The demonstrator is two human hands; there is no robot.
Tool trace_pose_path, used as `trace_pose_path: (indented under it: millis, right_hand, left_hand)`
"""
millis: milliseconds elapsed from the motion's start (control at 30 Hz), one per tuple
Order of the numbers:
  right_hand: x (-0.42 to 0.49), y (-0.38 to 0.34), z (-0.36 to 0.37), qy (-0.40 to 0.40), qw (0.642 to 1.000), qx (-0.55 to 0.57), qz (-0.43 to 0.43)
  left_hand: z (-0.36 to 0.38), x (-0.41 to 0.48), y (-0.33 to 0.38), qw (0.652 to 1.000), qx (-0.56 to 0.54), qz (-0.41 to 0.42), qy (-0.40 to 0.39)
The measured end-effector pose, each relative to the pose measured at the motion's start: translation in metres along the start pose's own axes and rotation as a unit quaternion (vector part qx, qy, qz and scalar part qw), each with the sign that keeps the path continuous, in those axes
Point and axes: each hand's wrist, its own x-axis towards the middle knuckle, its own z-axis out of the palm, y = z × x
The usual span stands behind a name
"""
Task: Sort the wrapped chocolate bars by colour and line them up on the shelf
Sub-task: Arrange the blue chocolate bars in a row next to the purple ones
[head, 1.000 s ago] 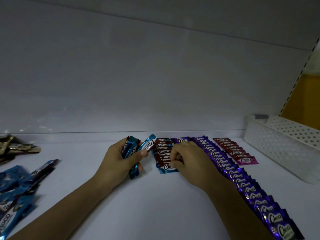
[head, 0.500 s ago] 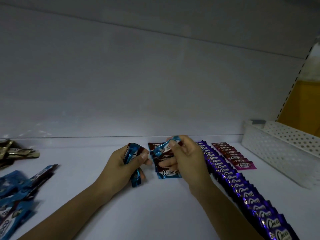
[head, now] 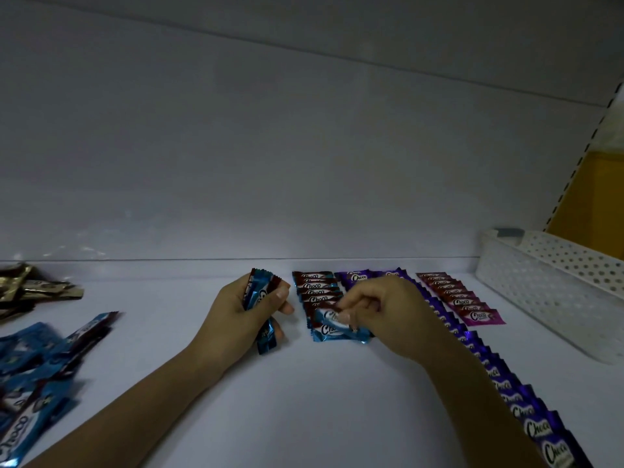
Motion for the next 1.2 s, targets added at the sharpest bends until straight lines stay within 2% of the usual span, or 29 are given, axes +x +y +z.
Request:
trace_pose_path:
  millis: [167,533,733,1100,1200]
  right_hand:
    - [-0.001,0.001,0.004,-0.036,0.995,-0.093,-0.024]
    - [-0.002,0.001,0.009,0.001,0.991,-0.133,-0.029]
    - [-0.003,-0.001,0.008,-0.015,0.987,-0.161,-0.023]
    - [-0.002,0.001,0.008,-0.013,0.99,-0.134,-0.043]
    - [-0.001,-0.009,0.012,0.028,0.998,0.028,-0.05]
  left_hand:
    - [0.0,0.0,-0.001,1.0,-0.006,0.003,-0.002]
    - [0.0,0.0,-0.001,1.0,-0.009,0.001,0.0]
    - [0.0,0.0,-0.002,1.0,-0.007,-0.005,-0.007]
    - [-0.002,-0.002,-0.001,1.0,0.021,0.007,-0.008]
    - [-0.001,-0.006,-0.001,0.987,0.131,0.093,-0.012]
